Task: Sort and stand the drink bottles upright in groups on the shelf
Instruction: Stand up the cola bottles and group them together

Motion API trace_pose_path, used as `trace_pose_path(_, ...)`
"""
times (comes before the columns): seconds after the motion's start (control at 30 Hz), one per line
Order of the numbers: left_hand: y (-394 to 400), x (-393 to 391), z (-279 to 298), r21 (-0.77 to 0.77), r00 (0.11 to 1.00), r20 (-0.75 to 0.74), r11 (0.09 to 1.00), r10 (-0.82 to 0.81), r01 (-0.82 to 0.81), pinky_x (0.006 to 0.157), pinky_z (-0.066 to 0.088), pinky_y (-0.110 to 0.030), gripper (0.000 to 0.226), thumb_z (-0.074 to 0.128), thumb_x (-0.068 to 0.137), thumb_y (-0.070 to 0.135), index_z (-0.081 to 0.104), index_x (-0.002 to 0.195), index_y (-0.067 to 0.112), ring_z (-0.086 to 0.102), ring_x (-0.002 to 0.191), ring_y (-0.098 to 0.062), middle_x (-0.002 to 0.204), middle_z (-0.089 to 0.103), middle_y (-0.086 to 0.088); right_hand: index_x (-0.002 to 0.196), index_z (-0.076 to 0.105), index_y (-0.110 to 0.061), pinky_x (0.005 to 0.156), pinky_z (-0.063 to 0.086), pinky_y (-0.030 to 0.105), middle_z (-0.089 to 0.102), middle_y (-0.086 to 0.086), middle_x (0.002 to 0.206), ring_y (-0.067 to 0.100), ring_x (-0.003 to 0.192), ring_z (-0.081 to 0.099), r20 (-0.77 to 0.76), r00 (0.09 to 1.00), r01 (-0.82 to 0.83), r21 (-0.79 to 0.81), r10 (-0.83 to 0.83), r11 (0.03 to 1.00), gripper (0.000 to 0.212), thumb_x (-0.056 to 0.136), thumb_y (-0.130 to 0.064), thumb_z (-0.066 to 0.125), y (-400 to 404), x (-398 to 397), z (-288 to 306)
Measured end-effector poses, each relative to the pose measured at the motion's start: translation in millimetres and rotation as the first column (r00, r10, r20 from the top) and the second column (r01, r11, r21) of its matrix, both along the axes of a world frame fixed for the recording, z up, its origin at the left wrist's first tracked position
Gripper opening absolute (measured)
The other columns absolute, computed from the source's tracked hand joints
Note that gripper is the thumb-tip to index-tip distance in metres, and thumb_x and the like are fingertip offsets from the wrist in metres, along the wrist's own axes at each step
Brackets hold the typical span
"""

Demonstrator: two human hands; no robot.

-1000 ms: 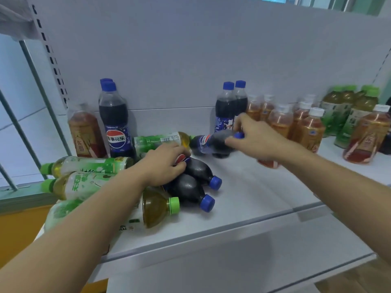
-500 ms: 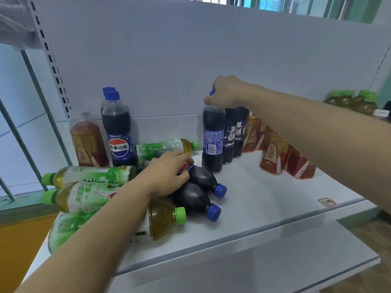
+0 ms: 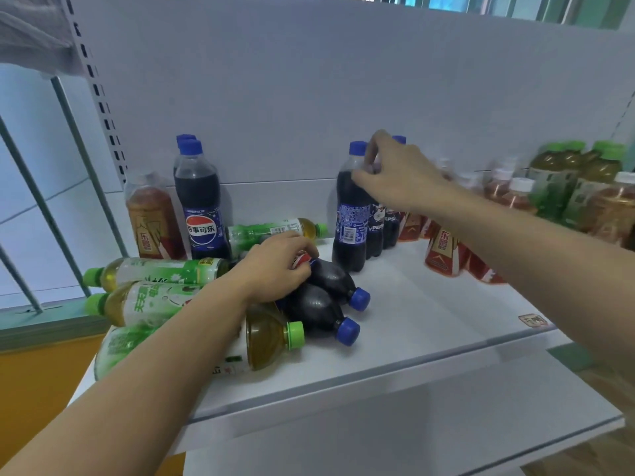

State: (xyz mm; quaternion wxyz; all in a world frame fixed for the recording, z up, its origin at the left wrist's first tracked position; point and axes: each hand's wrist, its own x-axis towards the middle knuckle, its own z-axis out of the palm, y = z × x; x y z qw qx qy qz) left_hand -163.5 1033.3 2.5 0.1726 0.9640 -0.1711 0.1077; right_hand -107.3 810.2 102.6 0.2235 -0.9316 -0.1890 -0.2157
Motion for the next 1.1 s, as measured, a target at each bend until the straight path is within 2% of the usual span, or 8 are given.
trace_pose_path(0.07,0,-1,4,-0.033,0.998,0.068,0.999,0.011,-0.009,0.101,0.048,-0.044,0.023,0.058,0.096,0.024,0.068,0.117,0.025,0.057,0.111,-0.016,0.12,0.062,0.004,0.096,0.05,-0.026,0.054,0.04,0.023,0.061,-0.006,0.085,0.01,0.073,0.059,-0.149,0.983,-0.107,-0.012,0.104,0.994,0.021,0.093,-0.041,0.064,-5,-21,-37)
trace_pose_path(0.2,-2,-5,15,-0.072,0.986,0.165,0.997,0.038,-0.027,0.093,0.053,-0.037,0.018,0.059,0.096,0.021,0.07,0.11,0.022,0.062,0.1,-0.013,0.111,0.067,0.004,0.099,0.047,-0.025,0.068,0.05,0.034,0.064,-0.003,0.089,0.016,0.08,0.061,-0.381,0.908,-0.217,-0.077,0.172,0.973,0.038,0.086,-0.055,0.066,-6,-49,-105)
trace_pose_path(0.33,10,-13,26,0.003,0.994,0.089,0.998,0.063,-0.063,0.086,0.058,-0.035,0.021,0.059,0.098,0.026,0.07,0.115,0.021,0.066,0.092,-0.011,0.105,0.071,0.004,0.098,0.04,-0.027,0.065,0.046,0.037,0.065,0.002,0.081,0.021,0.073,0.06,-0.389,0.884,-0.249,0.075,0.258,0.966,0.033,0.089,-0.043,0.068,-7,-50,-132)
trace_pose_path(0.43,26,-24,22,0.032,0.981,0.14,0.989,0.138,-0.144,0.074,0.057,-0.035,0.016,0.059,0.094,0.024,0.072,0.103,0.021,0.064,0.077,-0.009,0.087,0.069,0.008,0.099,0.039,-0.028,0.067,0.05,0.041,0.065,0.003,0.08,0.021,0.072,0.061,-0.376,0.884,-0.274,0.065,0.278,0.959,0.03,0.091,-0.04,0.065,-12,-48,-132)
trace_pose_path(0.53,35,-31,9,-0.007,0.963,0.168,0.977,0.21,-0.212,0.073,0.055,-0.037,0.014,0.06,0.092,0.02,0.074,0.092,0.019,0.063,0.075,-0.012,0.082,0.069,0.005,0.097,0.041,-0.031,0.058,0.045,0.032,0.062,-0.001,0.077,0.016,0.067,0.058,-0.306,0.903,-0.289,0.087,0.302,0.953,0.025,0.092,-0.04,0.064,-23,-44,-118)
trace_pose_path(0.67,35,-28,-1,-0.063,0.966,0.109,0.971,0.236,-0.231,0.073,0.049,-0.031,0.013,0.061,0.092,0.018,0.074,0.096,0.021,0.063,0.079,-0.011,0.088,0.07,0.005,0.101,0.048,-0.032,0.057,0.042,0.014,0.063,-0.007,0.086,0.005,0.071,0.062,-0.188,0.939,-0.27,0.117,0.289,0.956,0.015,0.098,-0.04,0.06,-35,-37,-72)
trace_pose_path(0.87,33,-23,-8,-0.11,0.965,0.05,0.961,0.259,-0.253,0.072,0.05,-0.029,0.012,0.061,0.091,0.015,0.069,0.095,0.023,0.063,0.082,-0.008,0.089,0.068,0.01,0.097,0.064,-0.018,0.059,0.045,0.031,0.065,0.001,0.082,0.02,0.076,0.063,-0.065,0.978,-0.203,-0.082,0.198,0.976,0.026,0.093,-0.042,0.057,-8,-17,9)
trace_pose_path(1.1,34,-26,-12,-0.131,0.954,0.071,0.951,0.29,-0.279,0.06,0.04,-0.021,0.015,0.061,0.091,0.017,0.058,0.082,0.03,0.058,0.074,-0.003,0.082,0.062,0.013,0.075,0.056,-0.014,0.052,0.032,0.028,0.057,0.002,0.072,0.017,0.067,0.053,-0.097,0.988,-0.134,-0.177,0.118,0.975,0.032,0.086,-0.043,0.063,35,12,45)
